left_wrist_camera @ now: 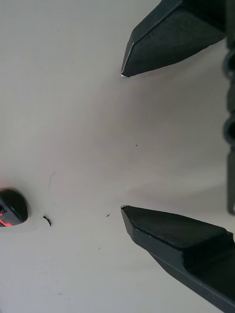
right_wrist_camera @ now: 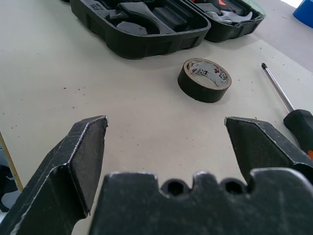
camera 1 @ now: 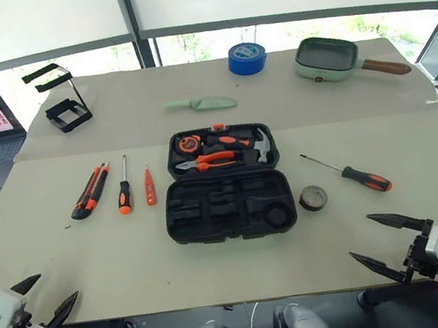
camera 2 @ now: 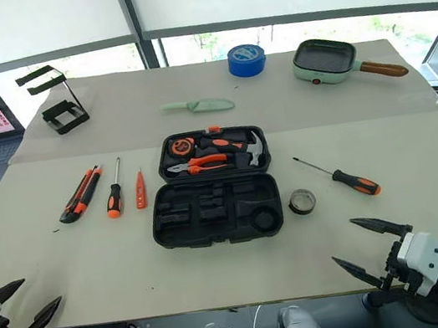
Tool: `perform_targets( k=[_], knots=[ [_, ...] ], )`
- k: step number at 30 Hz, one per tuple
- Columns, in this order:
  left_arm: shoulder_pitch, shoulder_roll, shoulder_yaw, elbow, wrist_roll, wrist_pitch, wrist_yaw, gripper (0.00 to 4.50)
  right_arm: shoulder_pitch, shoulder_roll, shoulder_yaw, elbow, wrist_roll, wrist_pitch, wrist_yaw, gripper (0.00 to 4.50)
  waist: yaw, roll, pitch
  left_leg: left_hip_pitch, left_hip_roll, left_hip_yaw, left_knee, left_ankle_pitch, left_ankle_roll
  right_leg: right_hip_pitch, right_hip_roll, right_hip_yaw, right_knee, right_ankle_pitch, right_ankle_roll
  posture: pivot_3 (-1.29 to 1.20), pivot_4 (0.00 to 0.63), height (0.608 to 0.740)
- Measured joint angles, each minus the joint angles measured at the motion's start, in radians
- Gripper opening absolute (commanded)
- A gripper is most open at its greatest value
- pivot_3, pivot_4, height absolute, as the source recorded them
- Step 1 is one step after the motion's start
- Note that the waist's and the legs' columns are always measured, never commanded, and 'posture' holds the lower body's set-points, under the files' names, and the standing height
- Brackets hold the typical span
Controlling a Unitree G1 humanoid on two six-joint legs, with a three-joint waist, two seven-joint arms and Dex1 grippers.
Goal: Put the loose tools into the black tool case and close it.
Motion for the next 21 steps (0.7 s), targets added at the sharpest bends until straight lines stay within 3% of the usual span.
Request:
perform_targets(
  k=[2, 8, 14, 21],
  knots=[
    [-0.003, 0.000, 0.000, -0.006, -0.007, 0.006, 0.000, 4.50, 0.000, 0.000, 0.000, 0.000, 0.000, 0.001, 0.001, 4.45, 0.000, 0.000, 0.000, 0.000, 0.000, 0.000, 0.000, 0.000, 0.000, 0.000, 0.000, 0.000, 0.000, 0.000, 0.000, 0.00, 0.150, 0.740],
    [-0.095, -0.010, 0.123, -0.142, -0.272, 0.409, 0.161, 4.50, -0.151, 0.086, 0.174, -0.252, 0.100, 0.212, -0.085, 4.45, -0.015, 0.000, 0.000, 0.000, 0.002, -0.001, 0.000, 0.002, -0.004, 0.001, 0.001, 0.000, 0.003, 0.002, 0.004, 0.00, 0.150, 0.740],
    [-0.053, -0.034, 0.213, -0.210, -0.460, 0.825, 0.358, 4.50, -0.305, 0.152, 0.244, -0.308, 0.100, 0.278, -0.164, 4.45, -0.016, -0.001, 0.000, -0.003, 0.001, -0.001, 0.000, 0.005, -0.011, 0.001, 0.002, -0.001, 0.002, 0.001, 0.004, 0.00, 0.150, 0.740],
    [-0.195, -0.033, 0.210, -0.331, -0.595, 1.034, 0.519, 4.50, -0.349, 0.159, 0.260, -0.304, 0.079, 0.281, -0.176, 4.45, 0.013, -0.003, -0.001, -0.002, -0.001, -0.002, 0.002, 0.006, -0.013, 0.003, 0.001, 0.000, 0.002, 0.001, 0.005, 0.00, 0.150, 0.740]
  ],
)
